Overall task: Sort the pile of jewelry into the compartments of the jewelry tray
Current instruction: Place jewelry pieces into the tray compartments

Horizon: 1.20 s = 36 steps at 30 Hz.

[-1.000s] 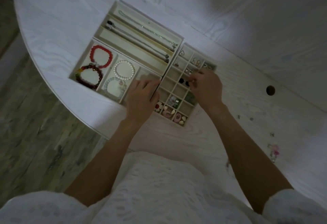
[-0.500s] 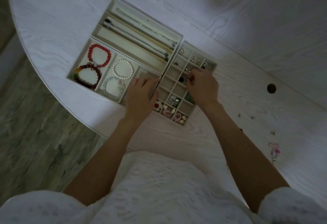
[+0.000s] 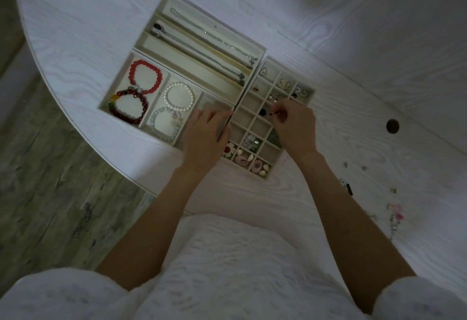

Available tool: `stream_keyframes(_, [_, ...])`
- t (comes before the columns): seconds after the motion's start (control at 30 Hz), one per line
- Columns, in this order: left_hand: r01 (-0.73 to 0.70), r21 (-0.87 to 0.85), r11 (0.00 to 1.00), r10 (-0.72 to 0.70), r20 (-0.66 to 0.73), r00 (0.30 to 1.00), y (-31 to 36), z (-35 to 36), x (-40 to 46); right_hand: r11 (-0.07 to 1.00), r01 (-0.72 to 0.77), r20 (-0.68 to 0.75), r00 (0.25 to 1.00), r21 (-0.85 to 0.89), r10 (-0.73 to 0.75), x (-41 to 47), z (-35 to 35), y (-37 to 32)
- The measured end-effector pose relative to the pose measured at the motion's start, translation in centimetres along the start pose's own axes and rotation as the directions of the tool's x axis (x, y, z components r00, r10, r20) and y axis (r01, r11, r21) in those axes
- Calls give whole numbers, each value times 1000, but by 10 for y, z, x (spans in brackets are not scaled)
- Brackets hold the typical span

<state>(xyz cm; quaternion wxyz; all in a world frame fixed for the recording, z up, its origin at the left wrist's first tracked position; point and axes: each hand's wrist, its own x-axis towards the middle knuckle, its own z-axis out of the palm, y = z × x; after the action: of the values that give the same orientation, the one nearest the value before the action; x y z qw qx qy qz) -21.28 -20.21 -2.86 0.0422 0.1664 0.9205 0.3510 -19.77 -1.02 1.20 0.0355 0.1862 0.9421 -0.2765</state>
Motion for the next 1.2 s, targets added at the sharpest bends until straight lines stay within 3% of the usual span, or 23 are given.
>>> stream_keyframes(0.27, [8,-19,1000,-8,12,1000,0,-1,1,991,-77,-17,997,-106,76,3,8,6])
stream_keyframes(0.57, [-3,-34,999,3,6,1000,0,0,2,943,65,57,997,-326,-49,9,6,-3])
stream_keyframes(1.0, [-22,-59,998,20,-22,1000,0,-1,3,945,114,42,993,-306,-106,8,2,0])
stream_keyframes(1.2, [-25,-63,998,23,-36,999,-2,-1,4,890,176,115,983,-422,-140,15,5,-3])
